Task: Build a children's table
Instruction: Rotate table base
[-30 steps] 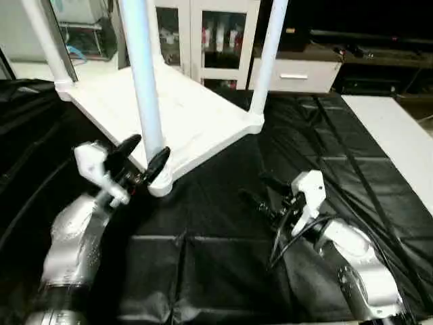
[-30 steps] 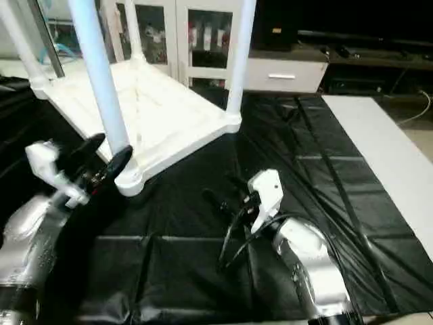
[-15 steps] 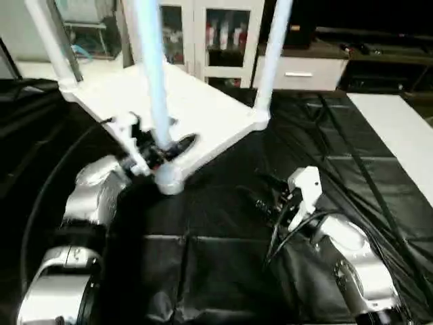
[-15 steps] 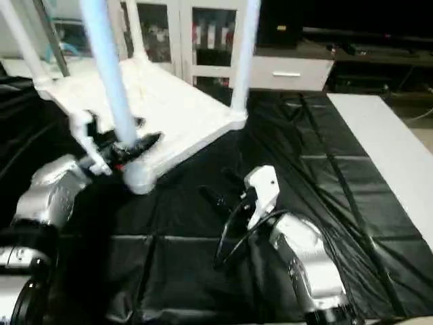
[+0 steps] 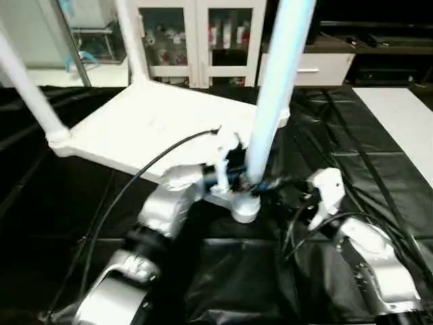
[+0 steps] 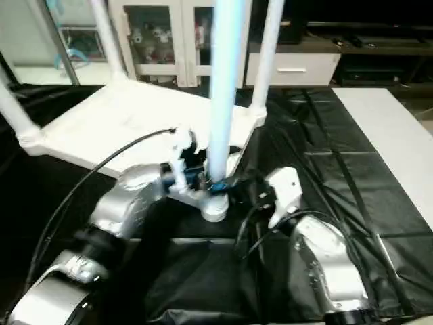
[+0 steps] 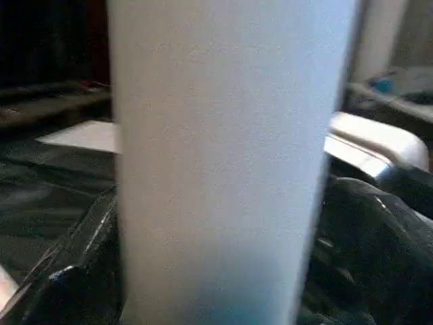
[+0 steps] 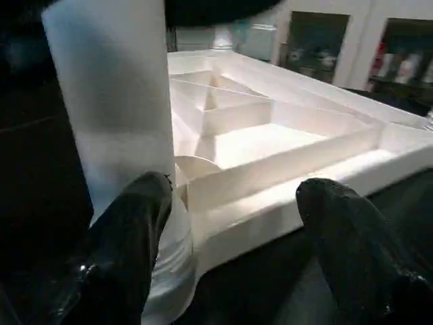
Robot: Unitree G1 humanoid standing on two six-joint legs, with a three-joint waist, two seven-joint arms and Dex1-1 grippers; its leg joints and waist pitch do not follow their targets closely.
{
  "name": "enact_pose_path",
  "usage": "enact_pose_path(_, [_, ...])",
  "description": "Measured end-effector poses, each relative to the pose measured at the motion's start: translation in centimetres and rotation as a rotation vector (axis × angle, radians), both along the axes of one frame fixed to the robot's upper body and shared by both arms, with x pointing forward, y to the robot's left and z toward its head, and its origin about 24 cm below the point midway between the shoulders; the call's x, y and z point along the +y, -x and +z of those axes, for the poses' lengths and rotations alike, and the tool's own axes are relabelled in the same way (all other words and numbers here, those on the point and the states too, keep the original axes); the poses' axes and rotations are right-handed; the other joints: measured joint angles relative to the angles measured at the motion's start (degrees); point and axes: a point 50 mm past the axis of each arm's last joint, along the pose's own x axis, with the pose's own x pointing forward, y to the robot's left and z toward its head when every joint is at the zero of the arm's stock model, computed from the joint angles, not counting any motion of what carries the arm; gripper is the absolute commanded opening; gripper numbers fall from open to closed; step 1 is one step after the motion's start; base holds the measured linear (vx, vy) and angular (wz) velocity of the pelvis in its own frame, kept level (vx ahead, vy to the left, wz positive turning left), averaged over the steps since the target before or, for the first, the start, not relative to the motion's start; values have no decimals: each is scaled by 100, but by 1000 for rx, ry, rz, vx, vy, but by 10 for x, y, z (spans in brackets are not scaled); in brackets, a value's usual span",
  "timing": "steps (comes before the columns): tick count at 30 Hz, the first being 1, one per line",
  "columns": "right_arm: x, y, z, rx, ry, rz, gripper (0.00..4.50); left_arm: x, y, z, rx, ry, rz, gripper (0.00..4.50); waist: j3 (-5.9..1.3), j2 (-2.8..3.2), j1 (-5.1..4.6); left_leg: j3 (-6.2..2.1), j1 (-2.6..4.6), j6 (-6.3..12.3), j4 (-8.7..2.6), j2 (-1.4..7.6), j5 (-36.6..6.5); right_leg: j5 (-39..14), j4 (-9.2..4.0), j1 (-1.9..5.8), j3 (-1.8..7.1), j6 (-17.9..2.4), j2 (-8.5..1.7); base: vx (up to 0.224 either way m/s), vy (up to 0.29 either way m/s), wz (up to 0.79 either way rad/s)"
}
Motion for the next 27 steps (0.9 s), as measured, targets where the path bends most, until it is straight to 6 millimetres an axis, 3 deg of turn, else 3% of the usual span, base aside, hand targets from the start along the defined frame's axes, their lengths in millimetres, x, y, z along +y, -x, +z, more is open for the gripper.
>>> enact_pose_path(4, [-6,2,-1,3,9,-19,337,13,-5,0,-49,-86,26,443,-7,52,-62,-5,5,-1,-1,0,0,-10,18,1,-2,17,0,0,0,0])
enact_pose_path(8, [-13,2,1,-7,23,-38,337,45,-5,-8,-32,-227,-58,443,5,90,-126,-11,2,-1,-2,0,0,-8,21,-4,-4,13,4,0,0,0])
enact_pose_path(11, [-16,3,1,-10,24,-46,337,70,-7,-21,21,-349,-98,443,6,115,-119,-10,-3,-1,-1,-1,1,-2,17,-8,-3,2,2,0,0,0])
enact_pose_path(16, [-8,8,1,-4,27,24,337,78,-14,-32,47,-501,-131,443,8,124,-51,-8,-16,0,6,-3,1,-3,2,-7,-3,1,-2,0,0,0])
enact_pose_path(21, [1,17,-2,33,53,137,337,84,-22,-37,11,-667,-115,443,-1,153,-83,-7,-18,1,6,-4,1,-4,-13,-6,-3,1,-2,0,0,0])
enact_pose_path(22, [1,18,-1,33,58,149,337,85,-23,-38,12,-682,-117,416,2,158,-88,-7,-18,1,4,-3,1,-4,-14,-6,-3,1,-2,0,0,0])
enact_pose_path(27, [0,21,-1,39,71,166,337,89,-28,-42,-14,-780,-94,376,1,186,-88,-9,-15,0,3,-2,1,-3,-11,-5,-6,1,-2,0,0,0])
